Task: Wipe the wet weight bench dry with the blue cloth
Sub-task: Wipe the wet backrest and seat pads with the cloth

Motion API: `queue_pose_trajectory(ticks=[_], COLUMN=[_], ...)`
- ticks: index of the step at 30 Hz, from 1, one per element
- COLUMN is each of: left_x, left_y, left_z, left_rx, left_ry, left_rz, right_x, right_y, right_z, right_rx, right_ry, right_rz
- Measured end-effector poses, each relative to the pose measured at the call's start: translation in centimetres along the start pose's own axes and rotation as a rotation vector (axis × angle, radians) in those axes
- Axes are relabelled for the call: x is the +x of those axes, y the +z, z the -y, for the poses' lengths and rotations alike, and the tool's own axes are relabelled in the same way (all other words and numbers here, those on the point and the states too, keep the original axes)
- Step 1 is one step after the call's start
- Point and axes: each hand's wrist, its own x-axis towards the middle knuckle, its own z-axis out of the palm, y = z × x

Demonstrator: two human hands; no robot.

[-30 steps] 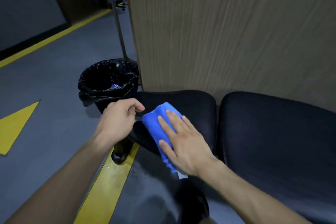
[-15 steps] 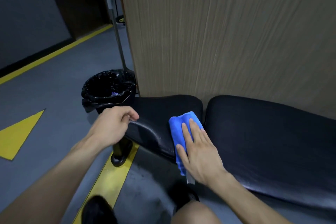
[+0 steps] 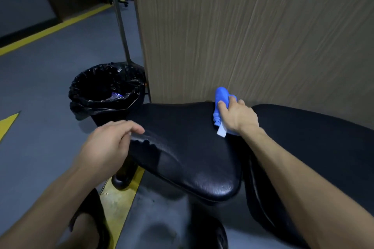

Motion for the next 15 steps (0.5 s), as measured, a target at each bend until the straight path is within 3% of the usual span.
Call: queue_pose_trajectory(ticks=[3, 8, 12, 15], left_x=[0.9, 2.3, 3.1, 2.1], left_y=[-0.4, -0.2, -0.3, 0.1], left_z=[1.1, 1.7, 1.1, 0.5], left_rx=[-0.004, -0.044, -0.084, -0.109], left_ry=[-0.057, -0.076, -0.082, -0.073], left_rz=[0.001, 0.066, 0.039, 0.041], right_x=[2.4, -0.1, -5.8, -3.9], right_y=[-0.5, 1.9, 1.9, 0.5], right_z=[3.9, 9.3, 4.8, -0.7], right_rx=[-0.053, -0.144, -0.027, -0.014], right_ry=[0.035, -0.342, -0.639, -0.544], right_rz=[0.002, -0.007, 0.006, -0.011])
